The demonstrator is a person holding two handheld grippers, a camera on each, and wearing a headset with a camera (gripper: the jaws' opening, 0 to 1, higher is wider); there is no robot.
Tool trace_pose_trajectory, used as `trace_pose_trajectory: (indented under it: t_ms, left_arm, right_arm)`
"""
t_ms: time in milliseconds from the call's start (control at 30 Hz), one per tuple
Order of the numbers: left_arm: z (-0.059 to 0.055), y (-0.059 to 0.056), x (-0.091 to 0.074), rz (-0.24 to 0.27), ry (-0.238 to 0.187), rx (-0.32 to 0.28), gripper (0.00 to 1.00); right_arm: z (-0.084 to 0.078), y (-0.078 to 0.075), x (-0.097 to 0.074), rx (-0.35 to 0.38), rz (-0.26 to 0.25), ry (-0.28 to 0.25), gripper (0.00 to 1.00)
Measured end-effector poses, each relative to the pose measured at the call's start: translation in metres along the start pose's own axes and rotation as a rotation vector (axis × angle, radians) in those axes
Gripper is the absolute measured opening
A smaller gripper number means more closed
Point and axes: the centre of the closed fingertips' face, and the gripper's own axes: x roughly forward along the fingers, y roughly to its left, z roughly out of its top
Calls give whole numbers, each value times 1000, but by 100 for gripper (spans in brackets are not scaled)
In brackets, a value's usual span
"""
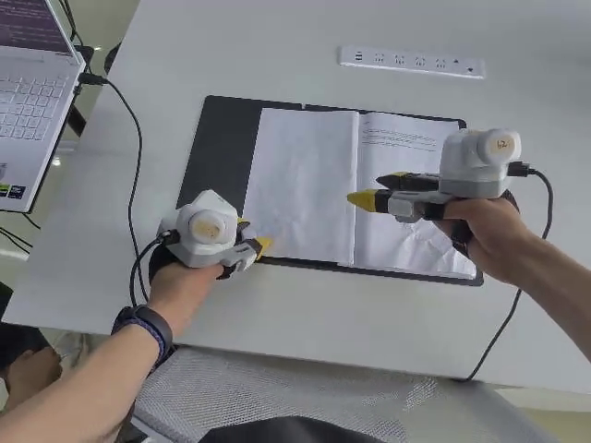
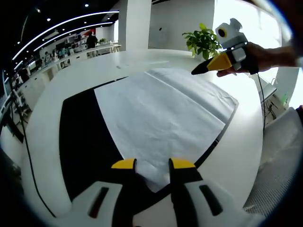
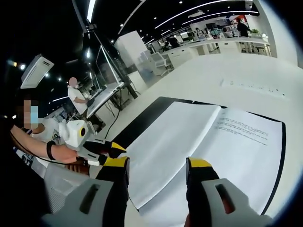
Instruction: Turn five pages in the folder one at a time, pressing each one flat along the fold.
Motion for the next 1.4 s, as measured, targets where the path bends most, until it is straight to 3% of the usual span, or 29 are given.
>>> trace_pose_trajectory:
  t_ms: [267, 633, 833, 1400]
  left_arm:
    - [0, 1, 0, 12, -4, -22, 25]
    - [0, 4, 1, 19, -13, -52, 23]
    - [3, 3, -2, 19, -12, -54, 21]
    - [5, 2, -4, 13, -9, -44, 20]
  right_arm:
    - [15, -20, 27, 73, 11, -61, 28]
    - [4, -38, 51, 173, 16, -56, 14]
    - [-3, -43, 54, 202, 6, -50, 11]
    - [-3, -50, 55, 233, 19, -89, 0]
